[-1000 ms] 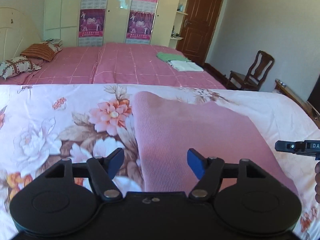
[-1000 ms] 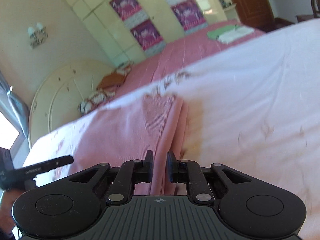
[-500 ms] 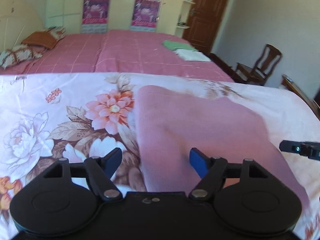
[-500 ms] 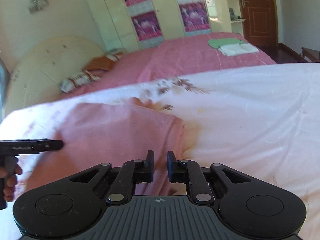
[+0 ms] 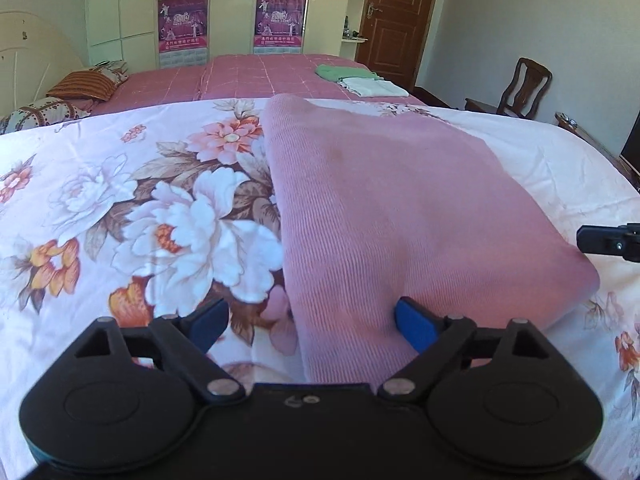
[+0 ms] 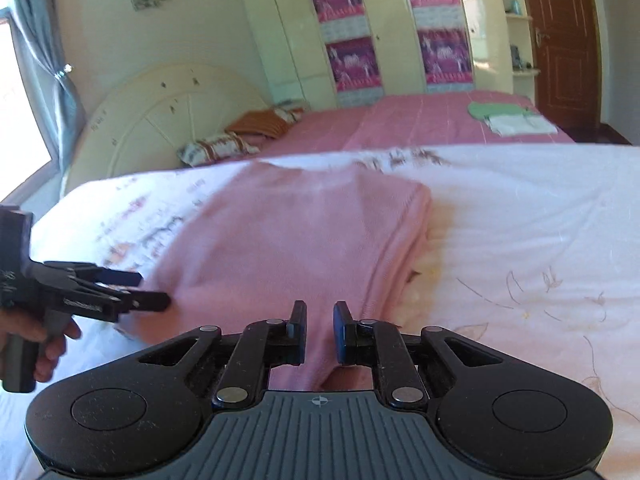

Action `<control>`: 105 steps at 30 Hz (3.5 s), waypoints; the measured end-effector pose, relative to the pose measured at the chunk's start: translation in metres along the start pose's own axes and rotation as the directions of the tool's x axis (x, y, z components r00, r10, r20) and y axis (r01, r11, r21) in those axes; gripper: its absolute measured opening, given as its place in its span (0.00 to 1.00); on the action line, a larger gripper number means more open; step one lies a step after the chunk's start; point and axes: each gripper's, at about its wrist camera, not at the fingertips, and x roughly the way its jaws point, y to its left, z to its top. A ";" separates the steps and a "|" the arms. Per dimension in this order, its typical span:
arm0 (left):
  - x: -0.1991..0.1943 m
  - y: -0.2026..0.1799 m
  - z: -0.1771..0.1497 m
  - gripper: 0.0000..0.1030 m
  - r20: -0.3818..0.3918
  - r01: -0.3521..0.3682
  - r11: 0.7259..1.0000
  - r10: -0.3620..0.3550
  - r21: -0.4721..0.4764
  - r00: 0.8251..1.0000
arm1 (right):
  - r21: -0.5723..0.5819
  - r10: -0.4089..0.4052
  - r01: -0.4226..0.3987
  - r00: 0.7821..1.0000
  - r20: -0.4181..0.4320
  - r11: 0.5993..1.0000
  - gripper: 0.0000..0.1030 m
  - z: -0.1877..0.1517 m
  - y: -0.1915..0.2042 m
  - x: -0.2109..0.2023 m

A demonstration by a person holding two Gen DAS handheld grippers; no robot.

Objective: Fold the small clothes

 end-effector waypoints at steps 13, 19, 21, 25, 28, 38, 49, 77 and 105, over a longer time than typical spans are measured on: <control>-0.006 0.001 -0.019 0.91 -0.003 -0.060 0.998 0.060 -0.004 0.998 | -0.105 -0.108 0.092 0.982 -0.154 0.990 0.13 -0.024 0.013 0.020; -0.017 0.006 -0.014 0.91 0.001 -0.035 0.998 0.035 -0.054 0.999 | -0.113 -0.115 0.099 0.983 -0.143 0.989 0.13 -0.022 0.017 0.012; -0.027 0.013 -0.009 0.96 0.061 0.011 0.995 -0.005 -0.098 0.998 | -0.021 -0.078 0.077 0.994 -0.078 0.997 0.14 -0.016 0.009 -0.003; -0.026 0.027 0.015 0.97 0.114 0.096 0.981 -0.077 -0.171 0.990 | 0.206 -0.052 0.048 0.999 0.014 0.977 0.80 -0.002 -0.027 -0.016; -0.008 0.031 0.034 0.89 0.090 0.145 0.972 -0.130 -0.184 0.987 | 0.348 0.013 -0.019 1.000 0.018 0.937 0.80 0.010 -0.055 -0.007; 0.056 0.030 0.048 0.89 -0.042 0.231 0.951 -0.244 -0.205 0.969 | 0.484 0.142 -0.081 0.986 -0.092 0.871 0.67 0.026 -0.101 0.050; 0.074 0.032 0.062 0.75 -0.094 0.321 0.926 -0.344 -0.201 0.934 | 0.391 0.290 -0.210 0.944 -0.157 0.896 0.57 0.037 -0.101 0.068; 0.020 -0.022 0.081 0.36 -0.001 0.190 0.982 -0.190 0.013 0.982 | 0.001 -0.023 0.023 0.998 -0.064 1.000 0.21 0.049 0.003 0.048; -0.123 0.167 0.041 0.36 0.137 0.122 0.992 -0.119 -0.012 0.983 | -0.147 0.026 -0.026 1.000 0.000 0.989 0.20 0.073 0.233 0.114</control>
